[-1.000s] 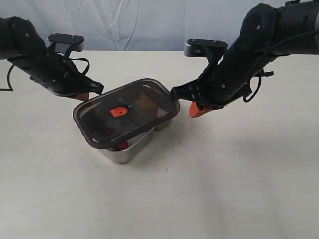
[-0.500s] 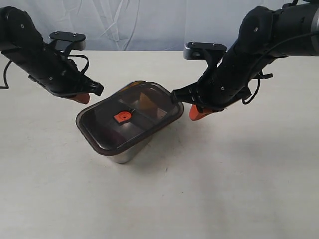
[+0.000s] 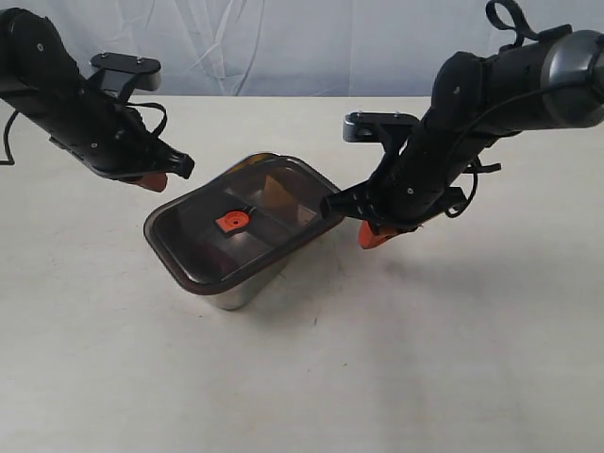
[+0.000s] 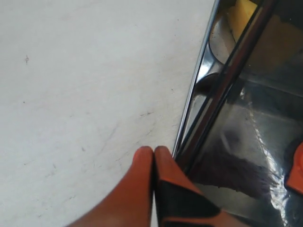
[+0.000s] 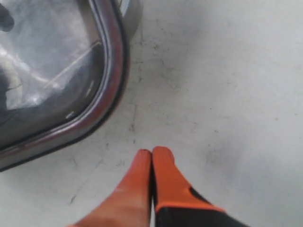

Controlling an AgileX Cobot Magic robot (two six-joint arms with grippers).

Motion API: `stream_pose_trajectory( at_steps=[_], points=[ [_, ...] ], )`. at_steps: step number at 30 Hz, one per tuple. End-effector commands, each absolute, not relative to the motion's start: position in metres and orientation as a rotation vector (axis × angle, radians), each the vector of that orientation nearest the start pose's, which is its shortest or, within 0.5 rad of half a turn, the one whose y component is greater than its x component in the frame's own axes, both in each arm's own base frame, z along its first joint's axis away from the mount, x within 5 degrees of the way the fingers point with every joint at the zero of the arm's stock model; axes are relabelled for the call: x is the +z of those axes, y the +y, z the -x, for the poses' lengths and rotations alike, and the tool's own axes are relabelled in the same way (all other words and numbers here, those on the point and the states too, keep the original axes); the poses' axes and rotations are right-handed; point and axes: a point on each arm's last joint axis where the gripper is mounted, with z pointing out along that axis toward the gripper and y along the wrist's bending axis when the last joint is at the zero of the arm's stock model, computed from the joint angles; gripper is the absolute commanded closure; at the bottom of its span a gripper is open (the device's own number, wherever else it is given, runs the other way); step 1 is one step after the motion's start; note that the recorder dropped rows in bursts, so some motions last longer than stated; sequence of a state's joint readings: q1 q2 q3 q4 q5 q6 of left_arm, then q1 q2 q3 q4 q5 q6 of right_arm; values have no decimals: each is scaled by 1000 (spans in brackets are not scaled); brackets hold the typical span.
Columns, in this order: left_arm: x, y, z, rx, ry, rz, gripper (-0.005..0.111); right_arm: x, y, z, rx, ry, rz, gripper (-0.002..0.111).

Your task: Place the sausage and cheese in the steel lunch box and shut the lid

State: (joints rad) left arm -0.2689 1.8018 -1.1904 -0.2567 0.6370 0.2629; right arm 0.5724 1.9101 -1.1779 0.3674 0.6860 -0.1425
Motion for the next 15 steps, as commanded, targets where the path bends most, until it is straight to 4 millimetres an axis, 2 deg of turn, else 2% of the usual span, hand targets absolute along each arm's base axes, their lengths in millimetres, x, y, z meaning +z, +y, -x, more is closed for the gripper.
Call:
stream_pose_trajectory(
  at_steps=[1,7,15],
  points=[
    [204,-111,-350,-261,2661,-482,107,160,218,-303,460,2814,651,109],
    [204,-111,-351,-260,2655,-480,107,166,225,-313,474,2786,641,109],
    [204,-111,-351,-253,2653,-486,107,165,236,-328,485,2816,672,109]
  ],
)
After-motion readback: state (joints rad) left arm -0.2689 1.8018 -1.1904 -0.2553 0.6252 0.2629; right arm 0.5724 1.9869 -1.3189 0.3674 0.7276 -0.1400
